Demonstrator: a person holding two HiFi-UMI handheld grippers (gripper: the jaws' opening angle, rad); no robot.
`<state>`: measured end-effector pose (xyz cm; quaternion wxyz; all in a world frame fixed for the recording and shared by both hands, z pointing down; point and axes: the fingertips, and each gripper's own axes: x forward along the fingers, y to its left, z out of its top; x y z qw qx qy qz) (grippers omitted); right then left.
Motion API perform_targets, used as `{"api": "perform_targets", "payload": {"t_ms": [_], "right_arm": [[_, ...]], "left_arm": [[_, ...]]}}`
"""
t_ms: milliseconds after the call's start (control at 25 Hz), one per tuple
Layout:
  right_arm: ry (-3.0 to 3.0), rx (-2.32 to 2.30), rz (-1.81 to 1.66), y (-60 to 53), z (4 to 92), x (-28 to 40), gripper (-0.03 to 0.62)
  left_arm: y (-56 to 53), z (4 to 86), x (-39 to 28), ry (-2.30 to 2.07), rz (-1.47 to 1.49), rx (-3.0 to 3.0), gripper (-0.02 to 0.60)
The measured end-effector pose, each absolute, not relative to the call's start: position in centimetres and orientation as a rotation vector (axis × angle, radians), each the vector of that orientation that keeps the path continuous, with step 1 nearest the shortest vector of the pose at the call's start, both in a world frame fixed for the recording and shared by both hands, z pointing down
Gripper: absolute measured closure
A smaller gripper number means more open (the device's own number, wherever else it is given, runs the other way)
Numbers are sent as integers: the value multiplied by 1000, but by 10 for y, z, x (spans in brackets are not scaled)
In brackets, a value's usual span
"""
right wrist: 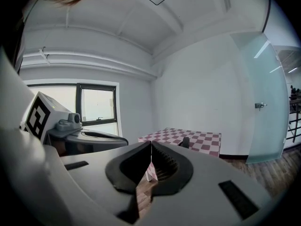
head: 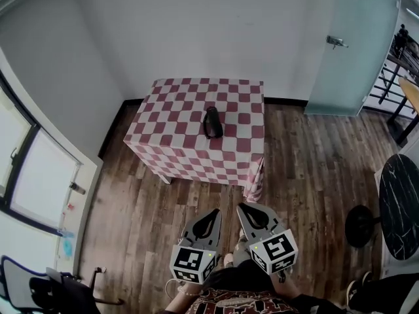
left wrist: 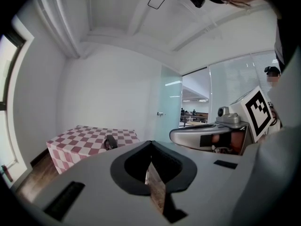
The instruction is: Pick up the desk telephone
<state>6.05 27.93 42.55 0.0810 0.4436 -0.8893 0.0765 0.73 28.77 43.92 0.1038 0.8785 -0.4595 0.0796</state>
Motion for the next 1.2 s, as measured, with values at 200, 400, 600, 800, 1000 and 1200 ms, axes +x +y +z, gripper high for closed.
{"api": "perform_targets", "payload": {"t_ms": [200,400,600,800,1000,1200], "right_arm": [[-2679,1277,247,247,428,60,576],[-2690,1224,266,210,429,63,576],[-2714,1197,274,172,429,67,576],[-2762,1186,290,139,419,74,576],[-2763,1130,274,117,416,80,576],[-2740,1117,216,100,419,88,576]], "left_arm": [[256,440,11,-1386,223,2570,575],[220,442,18,-1410,234,2545,575],[181,444,28,-1405,232,2529,575],[145,433,38,-1440,223,2545,575],[119,429,47,-1454,214,2539,575],[101,435,60,-1447,223,2530,575]]}}
